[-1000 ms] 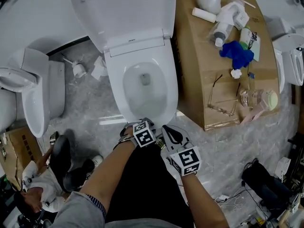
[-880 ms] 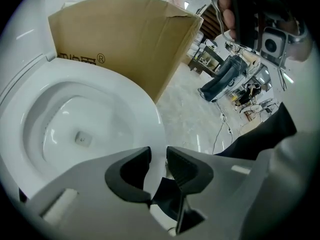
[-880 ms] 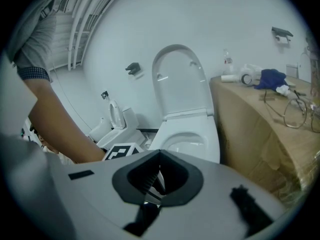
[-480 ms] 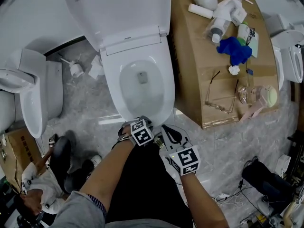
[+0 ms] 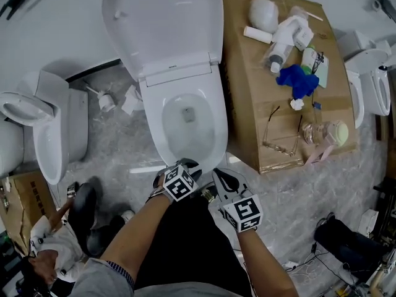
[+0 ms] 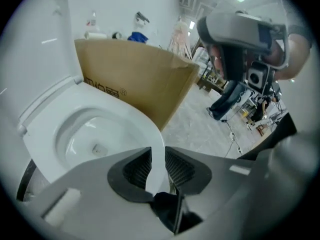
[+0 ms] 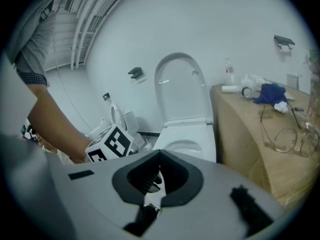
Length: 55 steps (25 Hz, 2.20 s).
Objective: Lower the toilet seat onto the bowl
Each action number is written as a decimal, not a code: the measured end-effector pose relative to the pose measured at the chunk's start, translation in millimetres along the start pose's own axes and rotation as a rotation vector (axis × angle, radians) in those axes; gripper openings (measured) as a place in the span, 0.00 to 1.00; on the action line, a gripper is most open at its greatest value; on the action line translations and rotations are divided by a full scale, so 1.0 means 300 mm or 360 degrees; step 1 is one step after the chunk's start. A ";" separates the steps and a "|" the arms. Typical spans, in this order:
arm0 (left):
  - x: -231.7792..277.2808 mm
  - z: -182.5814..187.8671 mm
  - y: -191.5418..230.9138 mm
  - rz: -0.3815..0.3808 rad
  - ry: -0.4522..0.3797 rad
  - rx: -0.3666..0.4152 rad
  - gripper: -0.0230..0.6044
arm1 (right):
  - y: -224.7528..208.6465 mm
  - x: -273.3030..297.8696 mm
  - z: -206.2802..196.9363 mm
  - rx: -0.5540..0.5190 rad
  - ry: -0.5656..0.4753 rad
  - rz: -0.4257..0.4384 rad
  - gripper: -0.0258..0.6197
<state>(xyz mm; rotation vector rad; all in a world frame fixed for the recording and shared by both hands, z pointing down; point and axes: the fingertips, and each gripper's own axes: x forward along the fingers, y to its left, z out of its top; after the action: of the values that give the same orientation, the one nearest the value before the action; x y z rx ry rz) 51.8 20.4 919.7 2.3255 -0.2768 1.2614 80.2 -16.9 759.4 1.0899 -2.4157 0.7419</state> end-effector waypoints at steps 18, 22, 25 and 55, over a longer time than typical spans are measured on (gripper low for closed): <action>-0.932 0.572 -0.156 0.0430 -0.0934 0.0057 0.05 | 0.203 -0.302 0.579 -0.0184 -0.0353 0.0140 0.05; -1.127 0.682 -0.212 0.0478 -0.1086 0.0113 0.05 | 0.287 -0.366 0.721 -0.0279 -0.0411 0.0220 0.05; -1.246 0.727 -0.288 0.0495 -0.1174 0.0113 0.05 | 0.366 -0.450 0.821 -0.0334 -0.0462 0.0270 0.05; -1.781 0.849 -0.497 0.0687 -0.1515 0.0148 0.05 | 0.660 -0.723 1.169 -0.0630 -0.0632 0.0428 0.05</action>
<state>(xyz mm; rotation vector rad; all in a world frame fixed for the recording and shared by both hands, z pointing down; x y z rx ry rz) 0.3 -2.9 311.8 2.8825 -1.0817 0.2050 17.7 4.1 306.6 0.8190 -2.9135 0.1028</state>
